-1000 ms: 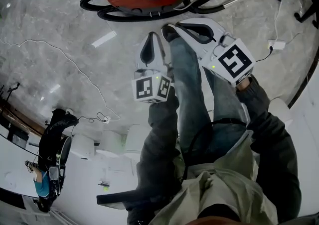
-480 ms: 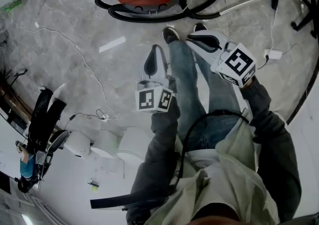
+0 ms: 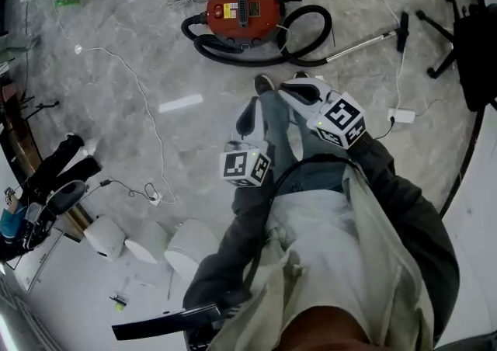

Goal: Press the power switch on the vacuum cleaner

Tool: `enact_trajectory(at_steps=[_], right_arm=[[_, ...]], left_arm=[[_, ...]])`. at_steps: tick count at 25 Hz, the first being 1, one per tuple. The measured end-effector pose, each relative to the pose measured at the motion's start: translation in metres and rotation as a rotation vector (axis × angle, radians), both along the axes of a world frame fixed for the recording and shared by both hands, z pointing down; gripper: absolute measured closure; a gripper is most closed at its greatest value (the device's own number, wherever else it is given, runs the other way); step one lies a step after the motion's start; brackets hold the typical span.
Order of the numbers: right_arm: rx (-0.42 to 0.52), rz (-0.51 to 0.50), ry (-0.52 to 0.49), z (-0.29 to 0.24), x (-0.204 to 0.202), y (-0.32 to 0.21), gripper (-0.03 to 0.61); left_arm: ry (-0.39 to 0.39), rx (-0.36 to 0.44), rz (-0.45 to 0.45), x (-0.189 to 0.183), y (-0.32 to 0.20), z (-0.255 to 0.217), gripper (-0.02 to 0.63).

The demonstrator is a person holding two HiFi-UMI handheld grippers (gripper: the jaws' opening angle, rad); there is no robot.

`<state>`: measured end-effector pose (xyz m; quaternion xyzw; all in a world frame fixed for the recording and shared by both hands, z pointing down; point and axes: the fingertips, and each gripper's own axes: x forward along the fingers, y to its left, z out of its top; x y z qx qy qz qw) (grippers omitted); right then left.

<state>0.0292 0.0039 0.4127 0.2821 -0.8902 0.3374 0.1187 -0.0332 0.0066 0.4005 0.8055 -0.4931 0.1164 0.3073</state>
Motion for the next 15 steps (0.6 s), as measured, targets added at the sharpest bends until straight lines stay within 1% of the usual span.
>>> enact_trajectory(at_steps=[3, 4, 6, 8, 10, 13, 15], right_arm=[[0.043, -0.023, 0.011, -0.035, 0.009, 0.008, 0.558], [0.055, -0.026, 0.022, -0.042, 0.014, 0.010, 0.561], [0.070, -0.015, 0.055, -0.051, 0.026, 0.012, 0.566], [0.080, 0.018, 0.088, -0.059, 0.038, 0.018, 0.566], [0.089, 0.074, 0.098, -0.070, 0.048, 0.028, 0.568], [0.082, 0.161, 0.105, -0.082, 0.061, 0.052, 0.569], [0.085, 0.198, 0.122, -0.086, 0.063, 0.073, 0.569]], left_arm=[[-0.026, 0.051, 0.031, 0.000, 0.007, -0.044, 0.609], [-0.035, 0.064, 0.023, -0.004, 0.009, -0.054, 0.609], [-0.045, 0.084, -0.021, -0.017, 0.013, -0.067, 0.609], [-0.040, 0.093, -0.086, -0.037, 0.021, -0.078, 0.609], [-0.026, 0.097, -0.129, -0.058, 0.035, -0.089, 0.609], [-0.010, 0.111, -0.135, -0.080, 0.061, -0.098, 0.609], [-0.011, 0.124, -0.136, -0.094, 0.080, -0.102, 0.609]])
